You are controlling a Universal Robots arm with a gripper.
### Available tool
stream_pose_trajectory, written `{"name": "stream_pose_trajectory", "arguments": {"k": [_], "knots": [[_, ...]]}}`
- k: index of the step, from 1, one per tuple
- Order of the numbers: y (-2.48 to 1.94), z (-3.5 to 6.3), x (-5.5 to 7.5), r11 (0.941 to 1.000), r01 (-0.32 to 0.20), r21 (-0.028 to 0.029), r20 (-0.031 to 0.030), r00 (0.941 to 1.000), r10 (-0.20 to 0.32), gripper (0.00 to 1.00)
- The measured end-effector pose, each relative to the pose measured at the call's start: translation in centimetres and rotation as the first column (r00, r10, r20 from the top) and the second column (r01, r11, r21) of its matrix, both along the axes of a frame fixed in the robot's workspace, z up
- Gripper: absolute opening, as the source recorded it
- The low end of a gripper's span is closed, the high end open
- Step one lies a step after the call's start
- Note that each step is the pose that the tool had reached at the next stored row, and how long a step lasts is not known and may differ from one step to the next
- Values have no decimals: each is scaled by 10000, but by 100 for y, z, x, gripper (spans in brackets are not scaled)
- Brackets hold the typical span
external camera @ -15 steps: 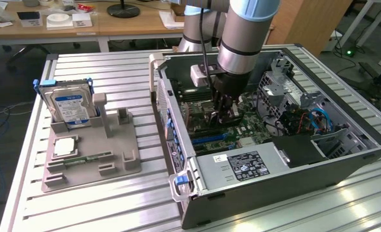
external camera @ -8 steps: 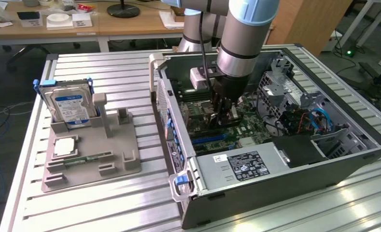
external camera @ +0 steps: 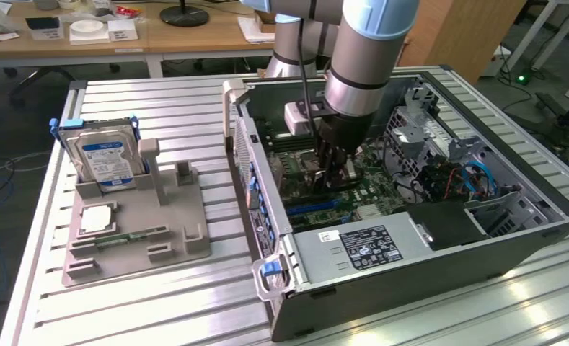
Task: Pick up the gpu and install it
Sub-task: 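Insert the gpu into the slot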
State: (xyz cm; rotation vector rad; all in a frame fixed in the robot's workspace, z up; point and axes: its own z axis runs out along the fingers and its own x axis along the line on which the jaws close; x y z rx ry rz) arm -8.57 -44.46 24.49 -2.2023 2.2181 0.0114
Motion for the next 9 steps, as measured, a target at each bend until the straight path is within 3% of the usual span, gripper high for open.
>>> {"name": "stream_pose_trajectory", "arguments": {"k": [9], "knots": [[-66, -7, 0, 10000, 8, 0, 0, 10000, -8, 28]]}}
